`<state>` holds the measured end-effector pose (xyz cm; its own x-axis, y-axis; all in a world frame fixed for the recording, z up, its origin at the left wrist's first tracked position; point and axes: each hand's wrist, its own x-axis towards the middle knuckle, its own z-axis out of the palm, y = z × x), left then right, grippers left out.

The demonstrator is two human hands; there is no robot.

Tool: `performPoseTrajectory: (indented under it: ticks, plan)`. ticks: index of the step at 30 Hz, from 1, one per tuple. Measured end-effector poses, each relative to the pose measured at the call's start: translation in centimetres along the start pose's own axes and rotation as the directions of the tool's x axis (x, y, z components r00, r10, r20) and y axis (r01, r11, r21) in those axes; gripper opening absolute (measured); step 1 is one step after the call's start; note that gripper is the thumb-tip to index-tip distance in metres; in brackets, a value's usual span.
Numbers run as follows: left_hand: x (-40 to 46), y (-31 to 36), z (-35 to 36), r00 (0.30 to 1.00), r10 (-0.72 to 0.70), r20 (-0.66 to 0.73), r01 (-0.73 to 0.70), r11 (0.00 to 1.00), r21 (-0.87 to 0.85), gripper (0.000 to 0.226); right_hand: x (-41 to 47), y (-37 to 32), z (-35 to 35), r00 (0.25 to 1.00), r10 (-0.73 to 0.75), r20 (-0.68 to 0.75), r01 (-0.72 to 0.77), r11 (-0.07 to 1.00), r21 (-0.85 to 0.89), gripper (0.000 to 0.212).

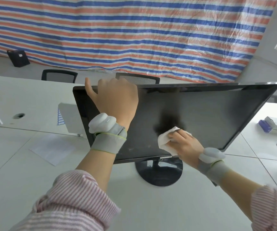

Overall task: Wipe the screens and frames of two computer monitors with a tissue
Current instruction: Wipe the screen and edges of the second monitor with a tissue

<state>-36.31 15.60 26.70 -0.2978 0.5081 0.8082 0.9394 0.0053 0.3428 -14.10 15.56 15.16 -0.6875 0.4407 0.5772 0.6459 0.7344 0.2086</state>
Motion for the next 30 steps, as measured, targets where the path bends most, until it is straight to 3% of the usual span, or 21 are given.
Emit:
performPoseTrajectory:
  ticks: [4, 7, 10, 13, 15, 17, 20, 23, 26, 30]
  plan:
    - [0.1, 0.0, 0.4, 0.999, -0.02, -0.039, 0.02, 1.0, 0.005, 0.037, 3.8, 0.1, -3.4, 0.974, 0.067, -0.215, -0.057, 0.997, 0.051, 0.045]
    - [-0.2, -0.2, 0.6, 0.997, -0.014, -0.074, 0.014, 1.0, -0.009, 0.038, 6.0, 0.9, -3.9, 0.955, 0.066, -0.289, -0.063, 0.998, 0.02, 0.051]
    - [-0.1, -0.8, 0.7, 0.997, -0.014, -0.077, 0.012, 0.999, -0.033, 0.039, 4.5, 1.5, -1.3, 0.978, -0.017, -0.206, 0.007, 0.999, -0.048, 0.041]
    - [0.1, -0.5, 0.5, 0.997, -0.013, -0.079, 0.01, 0.999, -0.036, 0.038, -0.1, 1.2, 2.2, 0.992, -0.063, 0.107, 0.071, 0.995, -0.071, 0.035]
    - [-0.1, -0.1, 0.4, 0.997, -0.001, -0.08, -0.001, 1.0, -0.026, 0.038, -2.3, 1.4, 1.8, 0.97, 0.004, 0.245, -0.005, 1.0, 0.002, 0.038]
    - [-0.2, 0.0, 0.3, 0.998, -0.02, -0.06, 0.019, 1.0, -0.021, 0.04, -2.8, 2.5, -0.4, 0.983, 0.04, 0.178, -0.049, 0.998, 0.047, 0.023]
    - [0.0, 1.3, 0.2, 0.999, -0.051, -0.005, 0.051, 0.998, -0.02, 0.044, -0.2, 3.9, -5.5, 0.996, 0.073, -0.048, -0.074, 0.997, -0.023, 0.034]
    - [-0.3, 4.1, 0.7, 0.999, 0.008, 0.045, -0.006, 0.999, -0.041, 0.043, 2.2, 4.3, -7.7, 0.961, 0.185, -0.206, -0.189, 0.982, 0.004, 0.035]
    - [-1.0, 7.2, 2.2, 0.996, 0.055, 0.065, -0.049, 0.995, -0.083, 0.04, 1.8, 5.3, -5.9, 0.944, 0.252, -0.215, -0.248, 0.968, 0.045, 0.032]
    - [-1.4, 9.4, 3.7, 0.995, 0.07, 0.076, -0.062, 0.993, -0.101, 0.035, -2.4, 5.5, -0.2, 0.965, 0.26, 0.015, -0.261, 0.963, 0.062, 0.034]
